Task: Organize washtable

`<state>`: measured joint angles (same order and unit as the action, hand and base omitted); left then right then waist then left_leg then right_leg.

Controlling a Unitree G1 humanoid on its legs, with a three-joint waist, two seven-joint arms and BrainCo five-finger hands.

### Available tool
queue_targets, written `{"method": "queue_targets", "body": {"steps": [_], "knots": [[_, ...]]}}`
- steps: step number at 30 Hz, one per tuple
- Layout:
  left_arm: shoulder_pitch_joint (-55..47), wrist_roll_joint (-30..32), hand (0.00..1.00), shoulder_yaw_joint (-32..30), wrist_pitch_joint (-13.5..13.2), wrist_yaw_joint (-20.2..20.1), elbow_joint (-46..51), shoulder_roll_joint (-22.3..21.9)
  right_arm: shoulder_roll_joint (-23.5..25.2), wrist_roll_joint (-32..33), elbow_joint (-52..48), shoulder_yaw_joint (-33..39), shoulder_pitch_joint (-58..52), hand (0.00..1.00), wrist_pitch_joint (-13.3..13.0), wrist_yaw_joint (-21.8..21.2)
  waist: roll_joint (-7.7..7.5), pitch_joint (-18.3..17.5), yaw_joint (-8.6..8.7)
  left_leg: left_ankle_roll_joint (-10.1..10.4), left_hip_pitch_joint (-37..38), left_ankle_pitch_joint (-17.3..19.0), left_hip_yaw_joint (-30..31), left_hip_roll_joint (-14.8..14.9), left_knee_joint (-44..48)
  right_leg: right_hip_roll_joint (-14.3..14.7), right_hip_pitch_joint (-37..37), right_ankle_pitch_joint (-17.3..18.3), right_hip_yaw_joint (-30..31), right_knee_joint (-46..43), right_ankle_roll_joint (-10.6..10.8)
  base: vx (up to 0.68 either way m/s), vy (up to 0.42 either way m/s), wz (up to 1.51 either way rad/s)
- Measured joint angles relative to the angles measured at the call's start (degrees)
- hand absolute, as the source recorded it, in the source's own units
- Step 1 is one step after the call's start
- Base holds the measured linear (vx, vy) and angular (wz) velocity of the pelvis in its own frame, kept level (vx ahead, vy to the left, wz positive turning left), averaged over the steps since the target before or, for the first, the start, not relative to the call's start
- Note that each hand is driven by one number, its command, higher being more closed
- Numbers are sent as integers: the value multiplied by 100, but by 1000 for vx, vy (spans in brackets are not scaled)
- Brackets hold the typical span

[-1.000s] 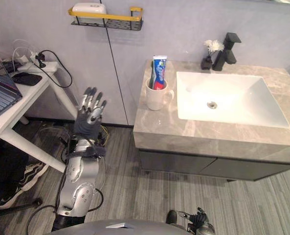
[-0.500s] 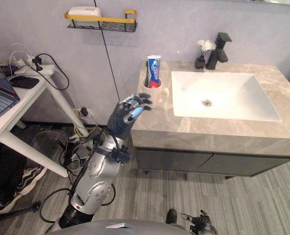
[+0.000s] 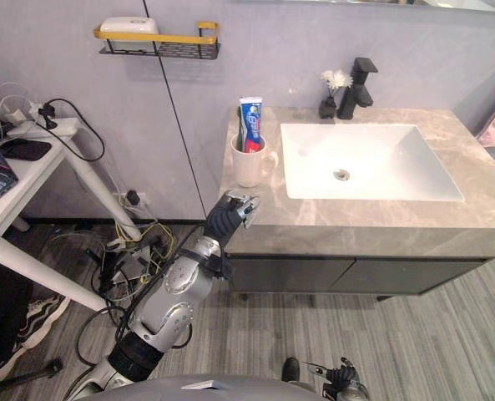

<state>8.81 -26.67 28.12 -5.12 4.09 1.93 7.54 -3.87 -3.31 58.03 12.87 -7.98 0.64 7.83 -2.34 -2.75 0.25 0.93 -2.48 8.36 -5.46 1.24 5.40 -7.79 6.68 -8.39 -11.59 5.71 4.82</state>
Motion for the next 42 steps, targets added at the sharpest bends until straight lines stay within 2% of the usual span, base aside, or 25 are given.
{"method": "queue_targets", "body": {"steps": [5, 11, 18, 25, 42], "knots": [[157, 358, 100, -141, 32, 106, -631, 6, 1, -1, -35, 31, -14, 0, 2, -6, 4, 3, 92, -1, 117, 1, -155, 20, -58, 54, 33, 1, 185, 1, 1, 36, -3, -18], [532, 588, 100, -429, 56, 291, -1098, 5, 16, -2, -145, 85, -76, 0, 9, -18, -19, 42, 116, -5, 112, 6, -259, 15, -138, 65, 127, 1, 277, 3, 2, 40, 5, -9], [599, 608, 100, -813, 56, 506, -1104, 59, 69, -2, -175, 85, -78, 0, 7, -45, -96, 98, 240, -22, 123, 25, -325, 5, -142, 60, 143, -8, 324, 4, 14, 4, 4, -3], [955, 811, 100, -1035, 54, 641, -1164, 94, 69, -2, -181, 85, -101, 0, 7, -55, -117, 151, 246, -23, 115, 24, -446, 12, -199, 93, 250, -17, 458, 4, 22, 4, -2, -10], [1487, 1025, 100, -1072, 57, 790, -1713, 117, 106, -3, -245, 72, -98, 0, 2, -110, -198, 362, 297, -29, 109, 35, -525, 7, -269, 131, 328, -18, 516, 4, 24, 4, 0, -1]]}}
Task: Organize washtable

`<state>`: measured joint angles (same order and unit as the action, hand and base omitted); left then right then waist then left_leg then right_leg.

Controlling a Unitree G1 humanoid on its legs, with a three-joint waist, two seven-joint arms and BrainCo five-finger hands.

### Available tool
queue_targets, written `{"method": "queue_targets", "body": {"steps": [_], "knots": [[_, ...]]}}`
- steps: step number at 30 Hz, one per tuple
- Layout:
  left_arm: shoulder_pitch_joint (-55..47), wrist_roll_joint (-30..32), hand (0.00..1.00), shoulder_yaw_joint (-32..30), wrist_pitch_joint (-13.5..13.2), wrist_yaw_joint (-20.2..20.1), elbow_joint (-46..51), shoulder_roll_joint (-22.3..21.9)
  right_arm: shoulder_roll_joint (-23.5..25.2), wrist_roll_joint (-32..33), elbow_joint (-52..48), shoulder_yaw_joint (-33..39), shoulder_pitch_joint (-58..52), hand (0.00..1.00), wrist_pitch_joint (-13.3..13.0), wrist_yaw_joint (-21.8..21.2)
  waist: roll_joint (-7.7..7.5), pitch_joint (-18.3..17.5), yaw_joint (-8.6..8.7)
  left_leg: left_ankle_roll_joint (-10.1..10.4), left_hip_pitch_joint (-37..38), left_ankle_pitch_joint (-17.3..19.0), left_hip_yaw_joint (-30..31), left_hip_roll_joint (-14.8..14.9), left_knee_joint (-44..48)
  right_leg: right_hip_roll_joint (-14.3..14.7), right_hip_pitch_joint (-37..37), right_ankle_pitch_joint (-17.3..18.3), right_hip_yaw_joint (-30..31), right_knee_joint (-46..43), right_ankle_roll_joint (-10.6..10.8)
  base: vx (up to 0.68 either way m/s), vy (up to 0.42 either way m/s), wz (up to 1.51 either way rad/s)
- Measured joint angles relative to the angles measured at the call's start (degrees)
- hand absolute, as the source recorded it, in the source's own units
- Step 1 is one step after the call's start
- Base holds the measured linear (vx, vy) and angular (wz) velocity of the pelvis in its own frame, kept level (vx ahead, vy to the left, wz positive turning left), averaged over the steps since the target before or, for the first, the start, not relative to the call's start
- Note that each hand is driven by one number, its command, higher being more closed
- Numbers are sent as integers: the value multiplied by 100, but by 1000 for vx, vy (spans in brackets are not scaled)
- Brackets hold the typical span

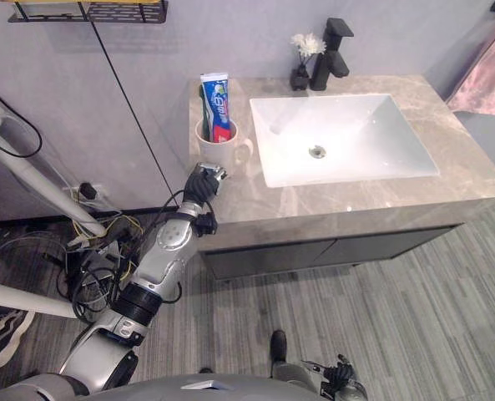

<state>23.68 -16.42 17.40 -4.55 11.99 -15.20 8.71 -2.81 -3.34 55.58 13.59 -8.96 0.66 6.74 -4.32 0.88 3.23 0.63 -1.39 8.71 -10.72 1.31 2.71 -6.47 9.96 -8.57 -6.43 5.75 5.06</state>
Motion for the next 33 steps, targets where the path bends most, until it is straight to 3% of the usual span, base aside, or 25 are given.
{"method": "queue_targets", "body": {"steps": [24, 33], "knots": [[737, 3, 100, -327, 20, 237, -463, -117, 41, 2, -211, 5, -39, 0, -16, -15, 1, 195, 102, 9, -5, 40, -145, 0, -37, 10, 93, -7, 111, 1, 8, 5, 2, -2], [1284, -27, 100, -713, -25, 386, -720, -82, 44, 11, -411, 16, -23, 0, -35, -16, 29, 513, 105, 3, -29, 48, -228, -19, -19, 22, 153, -51, 173, 1, 24, -2, 0, -4]]}}
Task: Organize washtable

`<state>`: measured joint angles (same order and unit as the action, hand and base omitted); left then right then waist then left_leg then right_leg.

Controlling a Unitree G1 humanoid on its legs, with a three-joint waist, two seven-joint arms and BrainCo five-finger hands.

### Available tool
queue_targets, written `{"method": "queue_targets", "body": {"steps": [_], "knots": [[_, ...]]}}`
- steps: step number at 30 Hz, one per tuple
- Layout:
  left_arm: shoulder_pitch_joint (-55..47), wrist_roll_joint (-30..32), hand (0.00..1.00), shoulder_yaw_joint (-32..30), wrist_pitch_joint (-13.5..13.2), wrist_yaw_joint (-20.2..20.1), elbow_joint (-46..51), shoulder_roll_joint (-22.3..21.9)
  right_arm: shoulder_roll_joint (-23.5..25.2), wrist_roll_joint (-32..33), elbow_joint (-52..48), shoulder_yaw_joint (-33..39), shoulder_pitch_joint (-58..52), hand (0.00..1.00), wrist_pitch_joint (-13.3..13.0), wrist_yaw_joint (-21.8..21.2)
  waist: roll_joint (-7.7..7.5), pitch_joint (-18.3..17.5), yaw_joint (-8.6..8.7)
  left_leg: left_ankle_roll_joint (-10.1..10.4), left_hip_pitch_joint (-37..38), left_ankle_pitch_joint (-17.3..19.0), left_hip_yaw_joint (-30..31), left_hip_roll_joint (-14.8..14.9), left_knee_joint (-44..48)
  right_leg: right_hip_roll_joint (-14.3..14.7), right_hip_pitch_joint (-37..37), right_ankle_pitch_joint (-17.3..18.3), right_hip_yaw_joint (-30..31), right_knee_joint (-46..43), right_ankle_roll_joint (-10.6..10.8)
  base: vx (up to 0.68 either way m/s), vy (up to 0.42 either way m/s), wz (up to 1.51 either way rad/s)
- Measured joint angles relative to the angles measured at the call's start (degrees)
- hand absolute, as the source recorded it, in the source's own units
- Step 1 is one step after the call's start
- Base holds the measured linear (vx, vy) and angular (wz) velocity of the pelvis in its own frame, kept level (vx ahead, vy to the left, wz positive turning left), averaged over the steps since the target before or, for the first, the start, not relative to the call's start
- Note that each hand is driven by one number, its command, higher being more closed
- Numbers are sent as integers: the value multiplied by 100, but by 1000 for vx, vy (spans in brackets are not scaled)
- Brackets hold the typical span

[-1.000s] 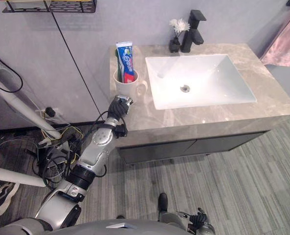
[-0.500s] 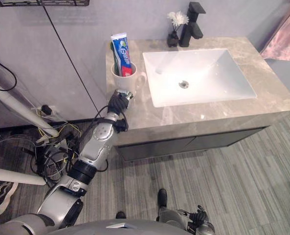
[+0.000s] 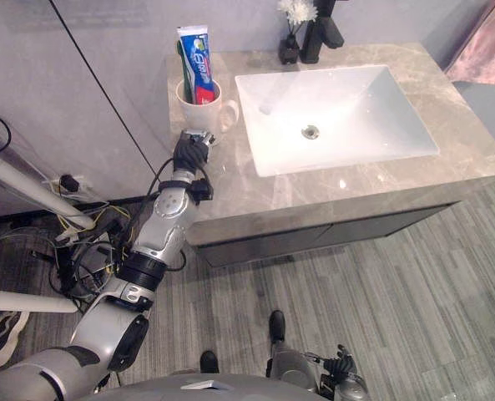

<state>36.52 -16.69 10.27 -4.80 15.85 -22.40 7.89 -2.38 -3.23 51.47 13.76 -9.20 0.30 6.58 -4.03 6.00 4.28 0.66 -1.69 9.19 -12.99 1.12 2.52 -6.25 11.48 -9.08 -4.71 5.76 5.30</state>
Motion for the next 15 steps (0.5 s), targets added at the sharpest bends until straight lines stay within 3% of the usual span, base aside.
{"method": "queue_targets", "body": {"steps": [11, 15], "knots": [[1019, -257, 100, -615, -30, 242, -525, 219, 13, 214, -158, -19, 7, 0, -11, -4, -35, 225, 104, -3, -283, 22, -231, 3, 103, 15, 362, -121, 275, -36, -22, -1, -2, -10], [1384, -331, 100, -668, -19, 335, -735, 228, 32, 223, -200, -20, 10, 0, -28, -8, -107, 375, 141, -72, -404, 64, -277, -7, 272, 6, 454, -325, 419, -41, -27, -52, 29, -11]]}}
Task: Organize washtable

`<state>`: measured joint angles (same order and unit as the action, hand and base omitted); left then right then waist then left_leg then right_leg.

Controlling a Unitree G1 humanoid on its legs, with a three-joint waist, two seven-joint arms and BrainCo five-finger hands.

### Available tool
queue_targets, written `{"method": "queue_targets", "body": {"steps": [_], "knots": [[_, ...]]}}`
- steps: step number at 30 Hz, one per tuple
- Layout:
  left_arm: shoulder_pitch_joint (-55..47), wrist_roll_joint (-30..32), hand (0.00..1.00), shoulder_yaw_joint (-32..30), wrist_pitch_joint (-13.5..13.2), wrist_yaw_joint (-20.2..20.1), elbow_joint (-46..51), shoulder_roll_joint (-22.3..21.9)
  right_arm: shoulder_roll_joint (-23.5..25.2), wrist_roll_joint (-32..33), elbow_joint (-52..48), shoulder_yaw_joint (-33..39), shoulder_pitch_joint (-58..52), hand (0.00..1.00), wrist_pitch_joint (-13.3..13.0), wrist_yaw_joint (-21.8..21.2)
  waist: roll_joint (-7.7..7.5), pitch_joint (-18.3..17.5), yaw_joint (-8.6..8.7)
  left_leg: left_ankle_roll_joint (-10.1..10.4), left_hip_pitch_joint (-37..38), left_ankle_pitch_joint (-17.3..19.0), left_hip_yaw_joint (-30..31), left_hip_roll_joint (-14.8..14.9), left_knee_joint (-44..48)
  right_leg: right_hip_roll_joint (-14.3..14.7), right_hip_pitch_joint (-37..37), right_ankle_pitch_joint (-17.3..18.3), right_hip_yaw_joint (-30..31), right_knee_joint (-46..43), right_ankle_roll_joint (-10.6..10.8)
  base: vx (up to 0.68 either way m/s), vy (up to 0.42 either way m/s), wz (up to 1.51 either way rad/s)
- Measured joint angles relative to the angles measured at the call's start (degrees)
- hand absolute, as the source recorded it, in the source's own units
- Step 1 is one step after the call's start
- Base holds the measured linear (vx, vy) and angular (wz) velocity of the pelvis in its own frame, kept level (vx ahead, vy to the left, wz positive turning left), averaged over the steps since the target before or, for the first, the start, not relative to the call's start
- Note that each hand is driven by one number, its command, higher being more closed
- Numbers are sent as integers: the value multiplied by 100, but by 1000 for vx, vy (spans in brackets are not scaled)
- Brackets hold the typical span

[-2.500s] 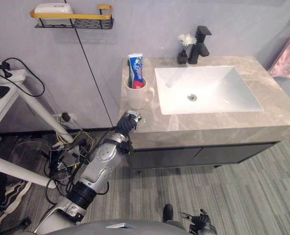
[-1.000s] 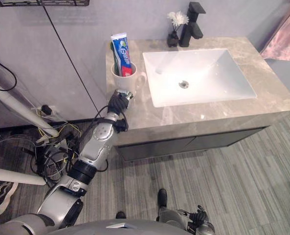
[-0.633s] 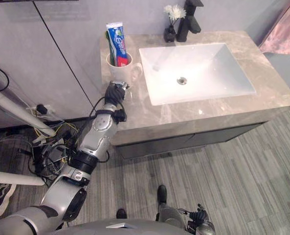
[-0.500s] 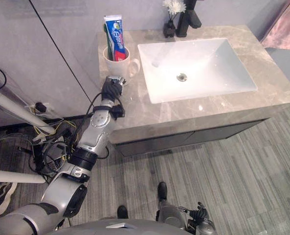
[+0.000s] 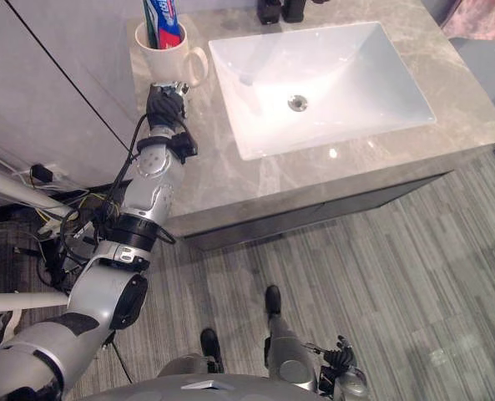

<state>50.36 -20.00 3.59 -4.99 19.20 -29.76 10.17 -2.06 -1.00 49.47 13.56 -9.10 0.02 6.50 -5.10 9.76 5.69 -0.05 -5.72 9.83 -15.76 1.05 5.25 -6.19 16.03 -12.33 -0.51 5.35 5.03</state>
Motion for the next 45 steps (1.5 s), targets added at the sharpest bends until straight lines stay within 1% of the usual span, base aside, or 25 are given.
{"method": "queue_targets", "body": {"steps": [2, 3, 6, 8, 10, 11, 14, 16, 19, 22, 26, 28, 30, 31, 32, 33, 35, 36, 37, 38, 39, 40, 42, 44, 45], "knots": [[165, -3, 100, -70, 5, 2, -133, 14, 22, 2, 1, 0, -3, 0, -17, 0, -91, 76, 4, -41, -35, 31, -41, -23, 88, -17, 11, -39, 47, 10, 1, -99, 33, -10], [335, -8, 100, -82, 19, -4, -286, 85, 35, 3, -2, -6, -3, 0, -23, -1, -160, 109, 9, -66, -156, 113, -64, -24, 278, -20, 58, -49, 82, 20, 2, -105, 16, -6], [566, -8, 100, -139, 33, -7, -497, 268, 33, 21, 0, -26, -11, 0, -27, -2, -197, 122, 16, -86, -419, 229, -113, -15, 597, -44, 199, -54, 147, 17, 9, -94, 2, -9], [692, -10, 100, -198, 16, -8, -678, 429, 34, 182, 0, -44, -14, 0, -57, -15, -204, 133, 58, -58, -570, 299, -140, 34, 798, -15, 291, -90, 196, 0, 7, -68, -20, -11], [924, -34, 100, -225, 25, -11, -963, 632, 33, 213, -1, -49, -15, 0, -73, -24, -253, 182, 66, -23, -610, 350, -213, 104, 927, 16, 312, -123, 288, -2, -13, -63, -30, -22], [1039, -126, 100, -341, 26, -16, -1137, 731, 28, 213, 2, -49, -17, 0, -80, -24, -266, 192, 82, -12, -637, 404, -270, 150, 1019, 55, 327, -139, 337, -2, -27, -62, -30, -26], [1307, -288, 100, -644, -11, -17, -1448, 970, 29, 215, 2, -66, -60, 0, -86, -29, -275, 200, 148, 5, -803, 527, -383, 258, 1244, 139, 445, -155, 457, 17, -35, -57, -23, -23], [1464, -456, 100, -646, -15, -26, -1683, 1119, 29, 219, 4, -66, -125, 0, -92, -33, -275, 201, 155, 27, -805, 542, -428, 280, 1309, 157, 465, -149, 467, 15, -42, -7, -19, -16], [1723, -612, 100, -646, 80, -85, -1978, 1404, 29, 219, 87, -60, -190, 0, -91, -35, -284, 215, 196, 66, -848, 589, -441, 352, 1417, 214, 478, -179, 468, -1, -72, 9, -13, -6], [1727, -603, 100, -645, 72, -170, -1952, 1510, 36, 219, 89, -54, -190, 0, -101, -61, -288, 218, 221, 64, -908, 595, -420, 359, 1450, 217, 513, -194, 466, -1, -72, 9, -1, 3], [1718, -613, 100, -592, 98, -165, -1872, 1509, 69, 219, 87, -54, -190, 0, -126, -97, -288, 218, 214, 28, -909, 616, -383, 354, 1484, 202, 476, -195, 437, -1, -73, 6, 16, 5], [1464, -624, 100, -385, 204, -121, -1305, 1500, 108, 223, 150, -54, -189, 0, -130, -96, -285, 219, 195, 26, -904, 617, -312, 343, 1492, 184, 426, -194, 380, -1, -74, 8, 14, 15], [912, -609, 100, -120, 193, -105, -330, 1460, 103, 222, 189, -51, -189, 0, -139, -86, -280, 219, 155, 26, -897, 616, -206, 341, 1496, 173, 365, -190, 281, -1, -76, 11, 9, 22], [437, -568, 100, 1, 177, -112, 388, 1399, 101, 222, 211, -49, -189, 0, -140, -78, -277, 218, 121, 24, -897, 615, -128, 336, 1504, 165, 325, -182, 215, 0, -85, 10, 6, 34], [-38, -529, 100, 101, 117, -120, 945, 1272, 100, 222, 236, -48, -190, 0, -140, -75, -262, 212, 72, 23, -893, 614, -32, 335, 1513, 157, 267, -171, 98, 0, -97, 13, 6, 36], [-280, -494, 100, 124, 92, -123, 1200, 1182, 95, 221, 244, -43, -192, 0, -138, -72, -253, 208, 39, 23, -885, 613, 18, 334, 1517, 155, 232, -171, 61, 1, -97, 9, 9, 35], [-1342, -421, 100, 248, -18, -197, 2095, 884, 81, 220, 275, -38, -195, 0, -139, -28, -225, 196, -125, 21, -767, 607, 128, 329, 1490, 148, 80, -153, -58, 9, -120, 4, 17, 24], [-1598, -419, 100, 302, -25, -230, 2262, 802, 77, 220, 285, -23, -208, 0, -140, -17, -202, 170, -168, 21, -753, 607, 154, 328, 1474, 149, 47, -142, -86, 13, -132, -4, 3, 31], [-2076, -413, 100, 415, -37, -321, 2532, 640, 56, 220, 285, 43, -234, 0, -138, -13, -122, 105, -223, 1, -741, 593, 243, 312, 1425, 148, -18, -106, -233, 17, -140, 7, -1, 33], [-2401, -412, 100, 535, -99, -418, 2637, 572, 32, 220, 297, 89, -252, 0, -124, -8, -55, 12, -292, 6, -698, 558, 295, 288, 1353, 134, -51, -106, -320, 20, -141, 26, -2, 38], [-2667, -412, 100, 619, -141, -495, 2748, 533, -16, 220, 297, 107, -295, 0, -121, -3, 33, -72, -340, 4, -631, 522, 363, 257, 1268, 115, -112, -101, -381, 18, -146, 49, 15, 35], [-2931, -407, 100, 721, -140, -562, 2806, 532, -87, 220, 297, 122, -328, 0, -121, -4, 167, -152, -378, -17, -491, 446, 440, 210, 1100, 81, -227, -95, -499, 19, -143, 42, 13, 33], [-3332, -303, 100, 761, -140, -689, 2954, 555, -180, 219, 303, 131, -341, 0, -114, -13, 317, -315, -452, -9, -308, 339, 534, 151, 863, 40, -354, -56, -667, 19, -181, 43, -4, 31], [-3855, -132, 100, 723, -154, -830, 3400, 584, -189, 216, 305, 124, -341, 0, -117, -32, 364, -407, -490, -10, -122, 268, 606, 72, 683, -35, -509, 97, -776, 18, -126, 30, -32, 27], [-4224, 52, 100, 703, -191, -923, 3709, 588, -191, 217, 306, 81, -341, 0, -123, -32, 414, -464, -509, -2, -72, 236, 682, 60, 628, -48, -575, 147, -861, 20, -128, 2, -38, 26]]}}
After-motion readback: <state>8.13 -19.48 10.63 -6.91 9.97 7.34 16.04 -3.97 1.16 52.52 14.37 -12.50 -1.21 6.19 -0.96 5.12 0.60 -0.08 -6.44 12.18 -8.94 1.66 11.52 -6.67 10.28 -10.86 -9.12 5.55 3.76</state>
